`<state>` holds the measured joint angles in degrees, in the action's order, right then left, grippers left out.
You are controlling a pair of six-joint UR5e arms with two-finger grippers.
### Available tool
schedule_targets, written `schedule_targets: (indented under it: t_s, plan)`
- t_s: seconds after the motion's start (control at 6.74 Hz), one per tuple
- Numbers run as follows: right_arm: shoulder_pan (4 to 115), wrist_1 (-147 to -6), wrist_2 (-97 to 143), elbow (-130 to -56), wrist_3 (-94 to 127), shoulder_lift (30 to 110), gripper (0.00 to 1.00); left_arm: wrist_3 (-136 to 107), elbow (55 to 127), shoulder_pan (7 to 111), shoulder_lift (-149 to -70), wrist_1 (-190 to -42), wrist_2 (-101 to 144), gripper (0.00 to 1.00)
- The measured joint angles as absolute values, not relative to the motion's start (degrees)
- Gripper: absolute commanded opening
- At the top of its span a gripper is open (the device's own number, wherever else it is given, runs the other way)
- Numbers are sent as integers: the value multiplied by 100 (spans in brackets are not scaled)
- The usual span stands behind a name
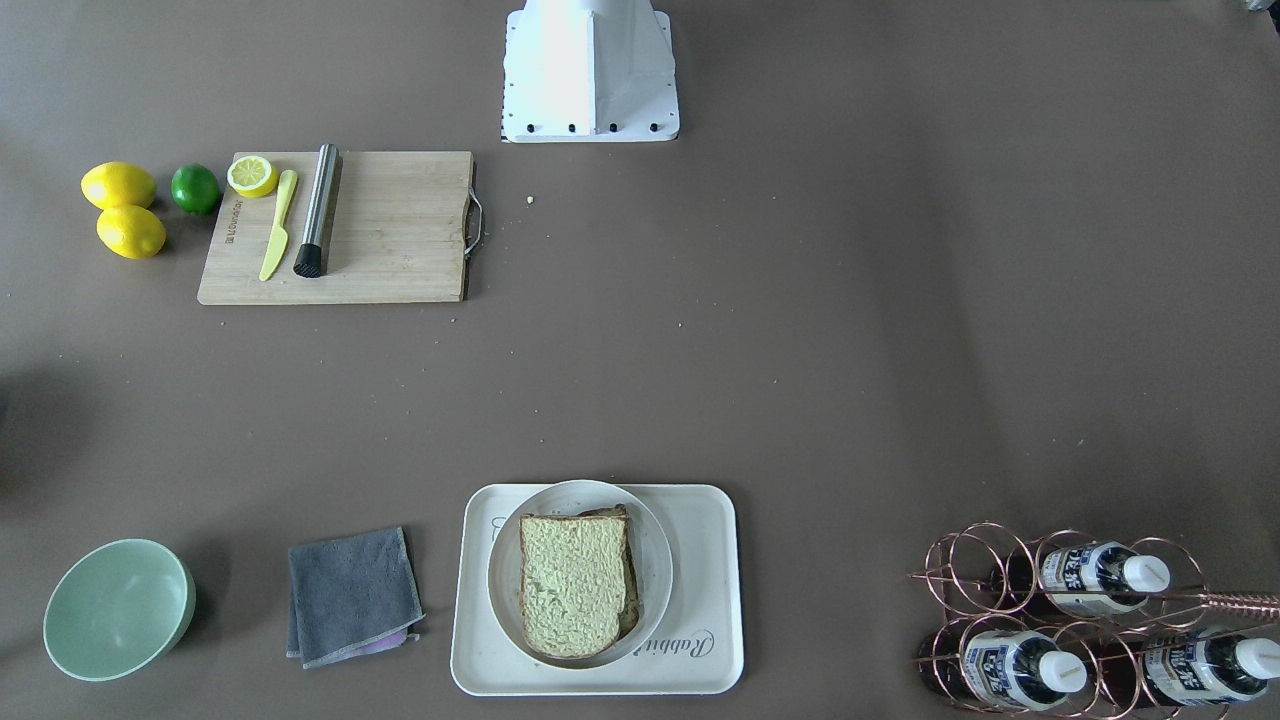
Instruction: Make sandwich and place on tray
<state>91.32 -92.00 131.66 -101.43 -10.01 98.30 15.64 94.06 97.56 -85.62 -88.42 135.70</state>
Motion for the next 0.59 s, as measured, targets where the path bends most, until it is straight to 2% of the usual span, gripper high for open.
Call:
schedule_targets:
  t_s: [0.59]
  plan:
    - [9132,-9200,13172,-10143,-1002,9835,100,1565,9391,9744,-8526,-8842,13570,98]
